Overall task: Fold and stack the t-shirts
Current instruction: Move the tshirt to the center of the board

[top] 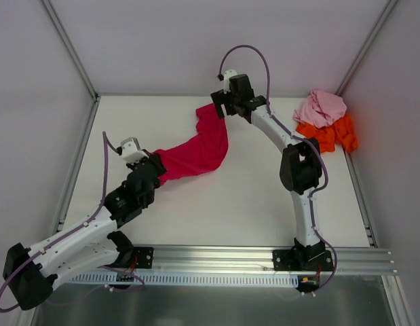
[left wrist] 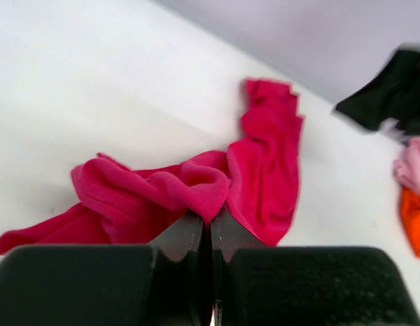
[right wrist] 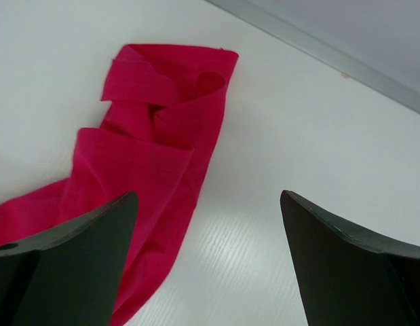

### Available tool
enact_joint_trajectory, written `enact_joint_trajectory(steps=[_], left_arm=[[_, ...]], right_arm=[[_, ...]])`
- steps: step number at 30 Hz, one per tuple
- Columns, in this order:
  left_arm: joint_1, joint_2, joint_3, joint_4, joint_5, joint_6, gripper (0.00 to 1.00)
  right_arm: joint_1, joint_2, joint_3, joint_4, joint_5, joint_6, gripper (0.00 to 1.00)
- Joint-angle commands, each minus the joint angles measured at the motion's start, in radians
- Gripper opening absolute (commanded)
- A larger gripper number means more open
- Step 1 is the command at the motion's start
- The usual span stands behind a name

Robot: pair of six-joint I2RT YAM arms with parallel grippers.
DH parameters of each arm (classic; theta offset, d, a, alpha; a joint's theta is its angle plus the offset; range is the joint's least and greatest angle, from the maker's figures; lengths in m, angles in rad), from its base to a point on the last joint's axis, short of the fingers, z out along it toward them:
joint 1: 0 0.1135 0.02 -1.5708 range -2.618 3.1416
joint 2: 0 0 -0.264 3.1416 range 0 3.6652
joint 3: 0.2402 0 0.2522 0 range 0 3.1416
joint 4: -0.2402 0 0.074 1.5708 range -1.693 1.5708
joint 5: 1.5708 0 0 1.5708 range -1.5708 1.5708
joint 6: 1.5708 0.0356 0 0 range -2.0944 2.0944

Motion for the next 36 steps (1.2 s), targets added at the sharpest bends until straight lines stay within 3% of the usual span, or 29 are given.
enact_joint_trajectory(steps=[1,6,9,10,11,21,25,26,30,32,36], left_arm=[[-0.007,-0.031,0.137,-0.005,-0.047,0.159,0.0],[-0.007,-0.089,0.148,-0.057,0.01,0.161,0.0],[-0.007,-0.1,0.135,-0.045,0.096,0.168,0.5],[-0.007,-0.085,0.138,-0.056,0.094,0.165,0.94],[-0.007,-0.074,0.153,-0.062,0.093,0.17,0.99],[-0.007,0.031,0.165,-0.068,0.088,0.172,0.99],[-0.007,0.13,0.177,-0.128,0.016,0.104,0.99],[-0.005,0.161,0.188,-0.155,-0.004,0.051,0.95],[-0.005,0.369,0.231,-0.244,-0.051,-0.071,0.61],[-0.004,0.419,0.245,-0.27,-0.077,-0.155,0.53],[0.027,0.504,0.283,-0.408,-0.094,-0.308,0.22]], right_arm=[[-0.021,0.031,0.007,-0.013,0.025,0.0,0.92],[-0.023,0.025,0.007,-0.018,0.019,0.002,0.92],[-0.023,0.024,0.015,-0.027,0.012,0.005,0.92],[-0.023,0.024,0.015,-0.028,0.009,0.005,0.92],[-0.023,0.026,0.015,-0.028,0.006,0.006,0.92],[-0.023,0.031,0.007,-0.033,-0.004,0.003,0.92],[-0.023,0.031,0.007,-0.034,-0.008,0.005,0.92],[-0.024,0.031,0.007,-0.034,-0.01,0.005,0.92],[-0.023,0.021,-0.005,-0.039,-0.011,0.011,0.92],[-0.023,0.012,-0.021,-0.03,-0.005,0.012,0.92],[-0.029,-0.021,-0.045,-0.022,0.01,0.008,0.93]])
